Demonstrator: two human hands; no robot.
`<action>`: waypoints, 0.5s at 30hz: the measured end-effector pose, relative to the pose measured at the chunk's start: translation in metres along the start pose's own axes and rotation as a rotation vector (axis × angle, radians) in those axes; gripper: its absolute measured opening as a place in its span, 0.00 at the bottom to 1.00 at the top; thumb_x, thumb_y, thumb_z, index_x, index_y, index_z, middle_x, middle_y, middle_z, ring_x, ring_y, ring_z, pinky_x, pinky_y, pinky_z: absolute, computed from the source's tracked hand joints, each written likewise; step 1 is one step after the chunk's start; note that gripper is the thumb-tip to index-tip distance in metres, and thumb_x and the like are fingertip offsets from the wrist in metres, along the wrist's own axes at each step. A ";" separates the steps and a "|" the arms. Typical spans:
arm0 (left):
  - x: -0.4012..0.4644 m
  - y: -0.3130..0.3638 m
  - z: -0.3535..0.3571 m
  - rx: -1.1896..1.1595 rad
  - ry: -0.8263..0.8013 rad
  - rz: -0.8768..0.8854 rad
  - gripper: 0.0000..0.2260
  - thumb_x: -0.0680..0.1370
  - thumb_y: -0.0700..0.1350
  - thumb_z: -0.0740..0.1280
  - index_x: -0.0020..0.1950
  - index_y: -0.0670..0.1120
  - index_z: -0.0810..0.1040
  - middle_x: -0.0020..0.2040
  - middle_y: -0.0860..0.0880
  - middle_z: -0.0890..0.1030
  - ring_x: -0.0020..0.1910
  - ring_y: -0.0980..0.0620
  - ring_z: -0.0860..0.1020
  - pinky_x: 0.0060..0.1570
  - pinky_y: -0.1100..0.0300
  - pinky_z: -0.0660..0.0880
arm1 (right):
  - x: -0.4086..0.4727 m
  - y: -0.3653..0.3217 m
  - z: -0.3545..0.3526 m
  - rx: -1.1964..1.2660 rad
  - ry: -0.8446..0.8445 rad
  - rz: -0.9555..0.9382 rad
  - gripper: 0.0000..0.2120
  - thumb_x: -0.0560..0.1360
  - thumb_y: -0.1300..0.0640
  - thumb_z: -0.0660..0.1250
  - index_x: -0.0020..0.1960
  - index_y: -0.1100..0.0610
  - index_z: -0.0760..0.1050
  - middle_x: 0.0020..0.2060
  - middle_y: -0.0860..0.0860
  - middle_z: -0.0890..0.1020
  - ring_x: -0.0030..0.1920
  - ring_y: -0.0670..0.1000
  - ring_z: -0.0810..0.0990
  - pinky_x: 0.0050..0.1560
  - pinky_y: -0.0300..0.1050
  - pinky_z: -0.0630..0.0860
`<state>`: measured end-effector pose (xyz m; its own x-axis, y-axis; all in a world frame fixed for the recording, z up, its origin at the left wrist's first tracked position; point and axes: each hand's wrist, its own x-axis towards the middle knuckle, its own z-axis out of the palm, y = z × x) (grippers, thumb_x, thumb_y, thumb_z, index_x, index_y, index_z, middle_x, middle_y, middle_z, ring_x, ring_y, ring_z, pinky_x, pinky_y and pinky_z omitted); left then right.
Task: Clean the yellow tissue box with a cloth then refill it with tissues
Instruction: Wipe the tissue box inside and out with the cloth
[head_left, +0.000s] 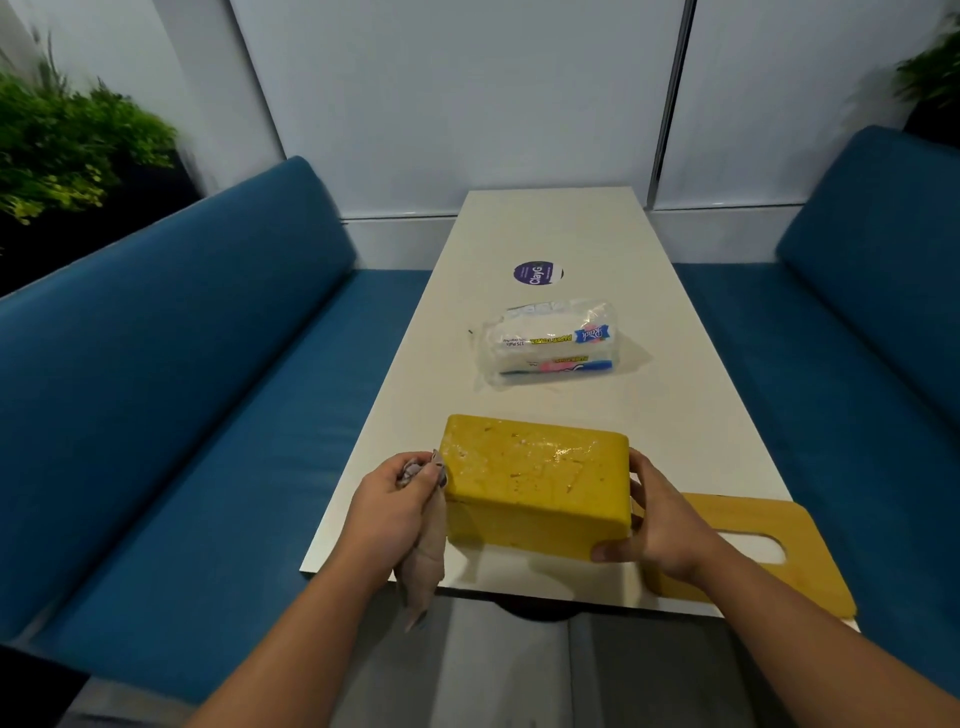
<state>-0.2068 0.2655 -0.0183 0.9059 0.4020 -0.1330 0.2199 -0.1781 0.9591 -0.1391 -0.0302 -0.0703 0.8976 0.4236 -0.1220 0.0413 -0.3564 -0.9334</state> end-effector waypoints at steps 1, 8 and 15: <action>0.000 0.000 0.001 -0.005 0.003 0.002 0.05 0.78 0.46 0.68 0.51 0.52 0.82 0.46 0.53 0.84 0.48 0.54 0.82 0.53 0.52 0.79 | 0.000 -0.001 0.000 -0.004 -0.002 -0.009 0.56 0.52 0.56 0.86 0.69 0.35 0.57 0.66 0.38 0.69 0.69 0.47 0.68 0.50 0.35 0.77; -0.006 0.009 0.003 0.081 0.023 0.035 0.05 0.78 0.48 0.68 0.51 0.54 0.82 0.46 0.55 0.83 0.49 0.55 0.81 0.52 0.56 0.78 | -0.004 -0.018 -0.011 -0.144 0.070 -0.072 0.66 0.50 0.40 0.83 0.75 0.37 0.44 0.73 0.37 0.54 0.72 0.43 0.56 0.68 0.50 0.67; -0.034 0.022 0.032 0.481 0.095 0.394 0.09 0.78 0.49 0.67 0.58 0.52 0.80 0.53 0.57 0.76 0.50 0.67 0.73 0.47 0.77 0.66 | 0.010 -0.030 -0.022 -0.361 0.032 -0.170 0.57 0.56 0.42 0.82 0.76 0.45 0.52 0.71 0.43 0.59 0.68 0.45 0.62 0.63 0.42 0.69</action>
<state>-0.2210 0.2194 -0.0012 0.9210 0.2978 0.2511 0.0345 -0.7043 0.7091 -0.1217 -0.0334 -0.0365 0.8776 0.4778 0.0396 0.3367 -0.5555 -0.7603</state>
